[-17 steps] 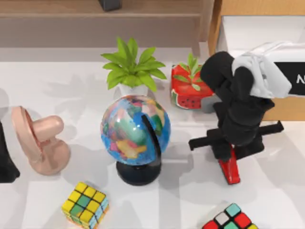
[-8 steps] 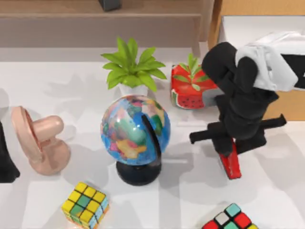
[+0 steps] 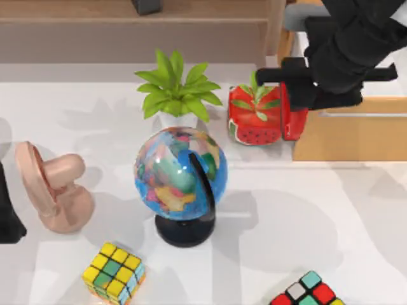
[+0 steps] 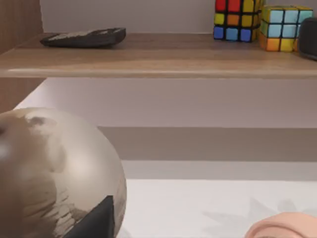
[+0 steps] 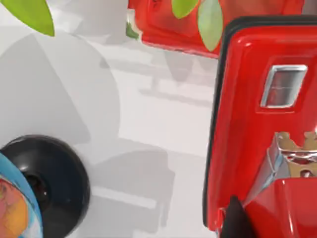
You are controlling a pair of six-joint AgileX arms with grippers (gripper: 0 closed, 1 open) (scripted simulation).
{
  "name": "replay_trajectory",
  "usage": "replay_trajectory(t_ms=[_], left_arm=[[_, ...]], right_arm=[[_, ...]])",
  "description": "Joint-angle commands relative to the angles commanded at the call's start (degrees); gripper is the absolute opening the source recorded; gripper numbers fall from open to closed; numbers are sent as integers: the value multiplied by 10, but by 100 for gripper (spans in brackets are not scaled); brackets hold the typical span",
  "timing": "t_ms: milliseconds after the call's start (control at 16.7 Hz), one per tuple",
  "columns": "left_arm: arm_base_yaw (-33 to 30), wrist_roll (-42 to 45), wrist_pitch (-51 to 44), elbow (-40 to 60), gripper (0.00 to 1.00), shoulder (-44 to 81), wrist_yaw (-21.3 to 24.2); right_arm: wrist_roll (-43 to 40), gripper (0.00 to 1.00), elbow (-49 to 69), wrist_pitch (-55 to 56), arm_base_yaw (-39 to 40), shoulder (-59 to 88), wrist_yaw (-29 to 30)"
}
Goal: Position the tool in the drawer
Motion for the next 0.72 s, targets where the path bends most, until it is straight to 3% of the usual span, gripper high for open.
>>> replay_trajectory(t_ms=[720], left_arm=[[0,0,0,0,100,0,0]], right_arm=[[-82,0,283,-115,-181,256,46]])
